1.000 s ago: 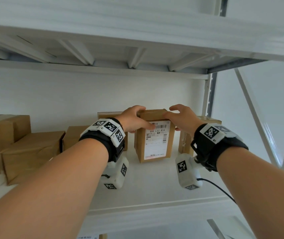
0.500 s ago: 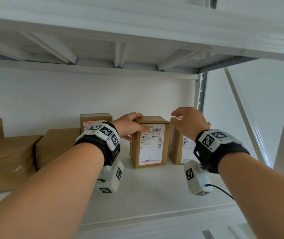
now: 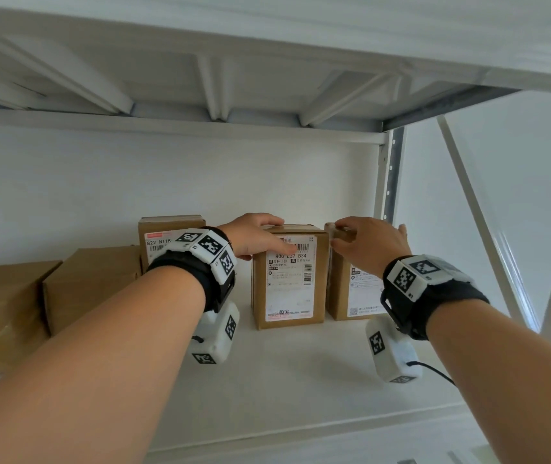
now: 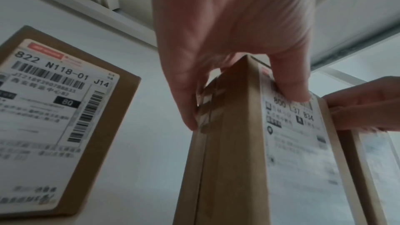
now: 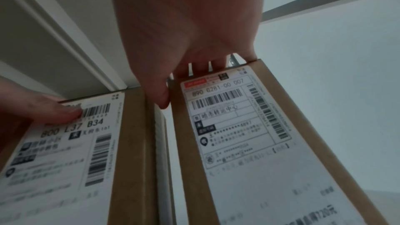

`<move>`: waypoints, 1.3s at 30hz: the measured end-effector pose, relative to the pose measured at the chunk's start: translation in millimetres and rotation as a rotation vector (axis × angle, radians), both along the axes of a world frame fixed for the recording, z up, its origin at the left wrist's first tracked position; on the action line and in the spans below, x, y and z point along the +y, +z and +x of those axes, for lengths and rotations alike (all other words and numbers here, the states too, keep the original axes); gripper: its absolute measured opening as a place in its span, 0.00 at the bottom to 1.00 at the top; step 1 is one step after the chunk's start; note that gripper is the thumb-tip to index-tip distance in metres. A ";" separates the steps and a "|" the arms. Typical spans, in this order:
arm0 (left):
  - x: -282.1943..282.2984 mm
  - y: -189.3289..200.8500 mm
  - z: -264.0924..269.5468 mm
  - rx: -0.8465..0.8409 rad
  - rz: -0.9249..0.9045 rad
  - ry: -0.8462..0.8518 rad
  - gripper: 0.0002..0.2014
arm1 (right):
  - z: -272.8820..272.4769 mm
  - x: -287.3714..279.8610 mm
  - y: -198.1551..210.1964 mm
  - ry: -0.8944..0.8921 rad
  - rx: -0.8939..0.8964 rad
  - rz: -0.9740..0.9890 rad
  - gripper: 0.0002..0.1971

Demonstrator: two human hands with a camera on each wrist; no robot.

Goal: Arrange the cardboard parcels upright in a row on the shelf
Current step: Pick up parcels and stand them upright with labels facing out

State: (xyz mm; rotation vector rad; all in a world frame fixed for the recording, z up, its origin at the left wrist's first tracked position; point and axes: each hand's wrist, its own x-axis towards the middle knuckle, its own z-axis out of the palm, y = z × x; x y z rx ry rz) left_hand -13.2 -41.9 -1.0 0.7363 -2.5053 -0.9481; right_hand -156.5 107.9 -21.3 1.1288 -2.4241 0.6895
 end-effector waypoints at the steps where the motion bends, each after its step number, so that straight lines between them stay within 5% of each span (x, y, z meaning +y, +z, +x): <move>1: -0.5 -0.5 -1.4 0.010 0.022 -0.005 0.35 | -0.7 1.4 1.0 0.015 -0.014 -0.019 0.16; 24: 5.4 2.8 1.5 0.001 -0.015 -0.005 0.40 | 17.6 10.1 21.3 0.069 -0.115 -0.045 0.19; 39: -18.9 20.2 73.4 0.056 -0.139 0.171 0.27 | 78.4 -35.1 37.7 0.246 -0.030 -0.085 0.15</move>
